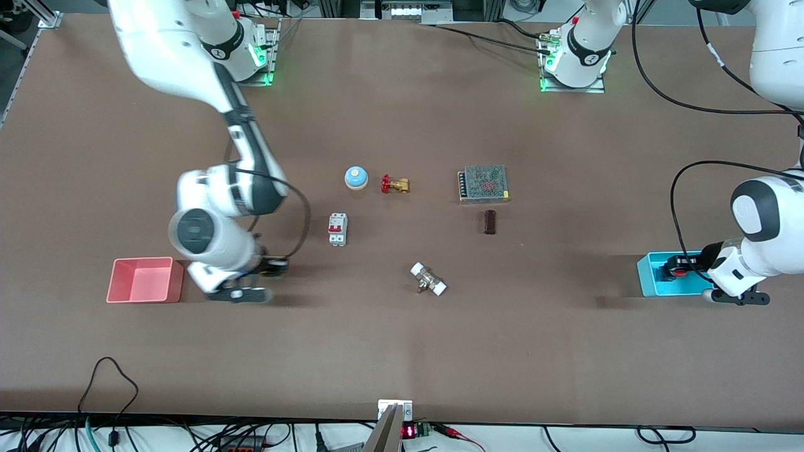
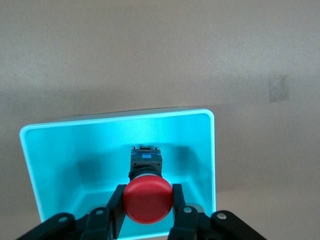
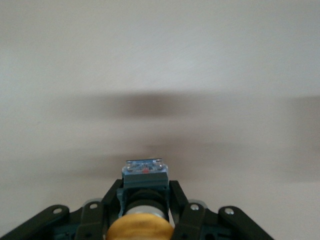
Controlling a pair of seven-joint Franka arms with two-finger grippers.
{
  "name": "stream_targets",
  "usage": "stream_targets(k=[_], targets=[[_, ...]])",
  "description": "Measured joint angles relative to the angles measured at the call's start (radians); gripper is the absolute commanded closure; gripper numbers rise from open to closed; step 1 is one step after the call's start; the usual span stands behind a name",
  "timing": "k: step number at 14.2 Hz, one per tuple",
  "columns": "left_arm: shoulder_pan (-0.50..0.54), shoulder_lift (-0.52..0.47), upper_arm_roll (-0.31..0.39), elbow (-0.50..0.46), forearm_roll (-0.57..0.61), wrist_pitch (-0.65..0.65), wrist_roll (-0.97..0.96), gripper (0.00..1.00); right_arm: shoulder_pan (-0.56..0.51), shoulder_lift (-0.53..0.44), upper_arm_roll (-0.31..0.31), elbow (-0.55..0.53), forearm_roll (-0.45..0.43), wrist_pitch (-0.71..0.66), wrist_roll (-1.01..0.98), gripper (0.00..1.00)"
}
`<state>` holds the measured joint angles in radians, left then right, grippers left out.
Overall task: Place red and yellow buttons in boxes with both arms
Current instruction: 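Open the left gripper while the right gripper carries yellow to pink box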
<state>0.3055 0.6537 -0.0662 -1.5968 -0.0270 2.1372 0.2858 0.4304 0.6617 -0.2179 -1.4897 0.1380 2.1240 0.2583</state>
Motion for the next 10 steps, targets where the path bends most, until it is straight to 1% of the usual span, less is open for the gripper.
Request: stream_targets(k=[1, 4, 5, 7, 10], targets=[[0.000, 0.001, 0.000, 0.000, 0.000, 0.000, 0.000, 0.36, -0.018, -0.026, -0.025, 0.000, -0.001, -0.025, -0.004, 0.69], [-0.004, 0.000, -0.003, 0.003, 0.000, 0.001, 0.000, 0.18, -0.065, -0.069, -0.109, 0.003, -0.002, -0.111, -0.062, 0.69], [-0.005, 0.000, -0.006, 0.009, 0.000, 0.004, 0.000, 0.14, -0.084, -0.071, -0.129, 0.008, -0.004, -0.137, -0.103, 0.69], [-0.011, -0.002, -0.013, 0.036, 0.000, 0.006, -0.002, 0.07, -0.126, -0.063, -0.150, 0.010, -0.029, -0.153, -0.209, 0.69], [-0.032, -0.020, -0.018, 0.069, 0.000, 0.006, -0.038, 0.00, -0.205, -0.016, -0.153, 0.020, -0.053, -0.144, -0.366, 0.69]])
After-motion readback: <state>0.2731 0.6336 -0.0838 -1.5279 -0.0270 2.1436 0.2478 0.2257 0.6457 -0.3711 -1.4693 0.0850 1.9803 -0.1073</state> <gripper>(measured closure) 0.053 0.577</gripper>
